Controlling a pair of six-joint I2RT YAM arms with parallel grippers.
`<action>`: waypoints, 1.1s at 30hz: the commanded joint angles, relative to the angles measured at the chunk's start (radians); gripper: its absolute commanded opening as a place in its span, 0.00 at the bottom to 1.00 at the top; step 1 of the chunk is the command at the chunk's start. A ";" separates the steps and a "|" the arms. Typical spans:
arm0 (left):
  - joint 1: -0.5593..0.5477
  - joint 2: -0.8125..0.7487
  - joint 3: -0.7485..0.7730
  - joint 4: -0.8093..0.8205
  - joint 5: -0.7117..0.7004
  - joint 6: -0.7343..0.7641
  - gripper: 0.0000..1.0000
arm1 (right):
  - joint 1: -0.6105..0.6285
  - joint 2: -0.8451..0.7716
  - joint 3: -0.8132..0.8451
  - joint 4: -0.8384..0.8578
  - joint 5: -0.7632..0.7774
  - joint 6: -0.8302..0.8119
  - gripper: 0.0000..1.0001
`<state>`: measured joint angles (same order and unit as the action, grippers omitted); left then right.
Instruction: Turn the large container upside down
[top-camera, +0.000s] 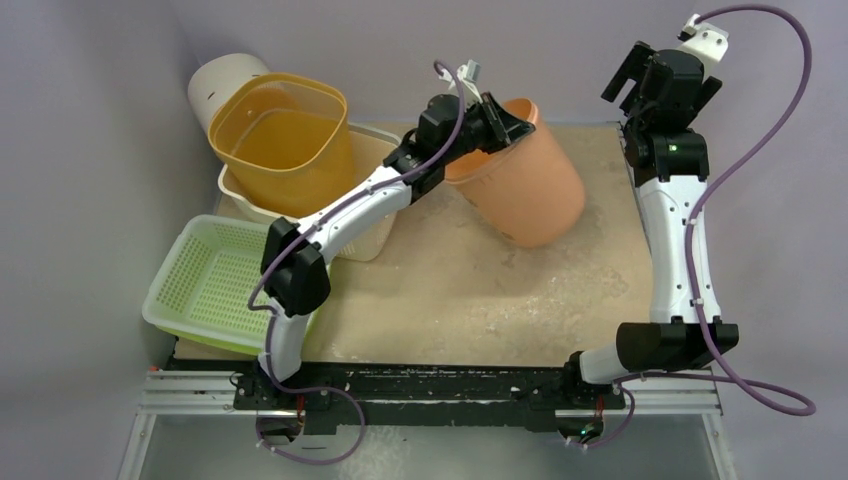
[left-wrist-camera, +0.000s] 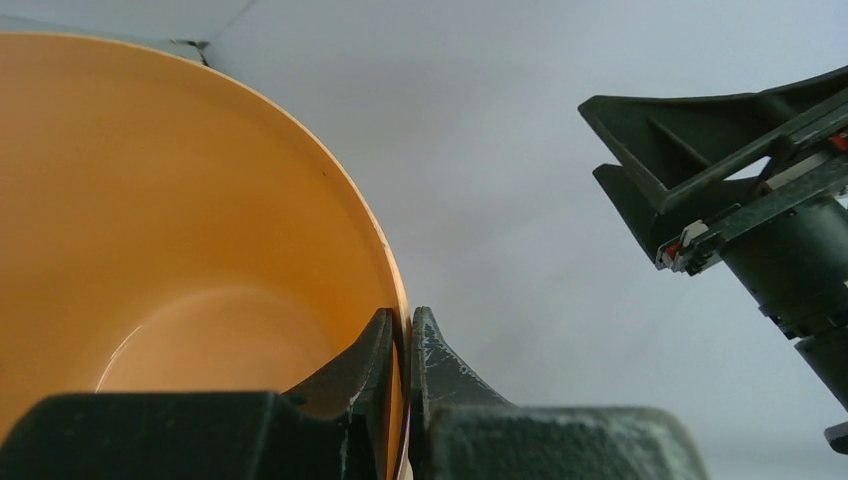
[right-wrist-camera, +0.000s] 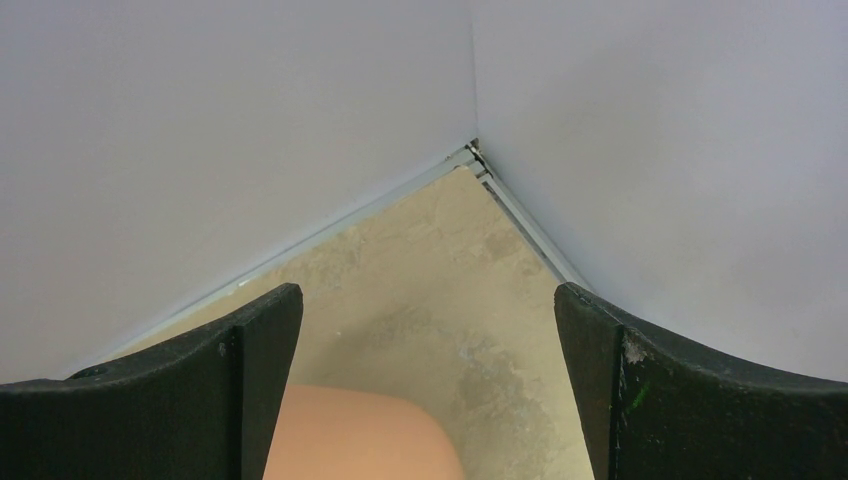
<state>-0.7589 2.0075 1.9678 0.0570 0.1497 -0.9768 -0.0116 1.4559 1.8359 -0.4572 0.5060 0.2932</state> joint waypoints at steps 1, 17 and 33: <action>-0.028 0.053 0.018 0.304 0.077 -0.167 0.00 | -0.011 -0.026 0.016 0.050 0.010 -0.001 0.97; -0.050 0.304 -0.104 0.985 0.077 -0.834 0.00 | -0.034 -0.027 -0.022 0.070 -0.007 -0.006 0.98; 0.004 0.389 -0.389 1.208 -0.027 -1.092 0.00 | -0.039 -0.020 -0.048 0.076 -0.019 -0.002 0.97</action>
<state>-0.7971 2.4382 1.6585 1.1332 0.1654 -1.9873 -0.0463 1.4555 1.7924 -0.4316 0.4992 0.2920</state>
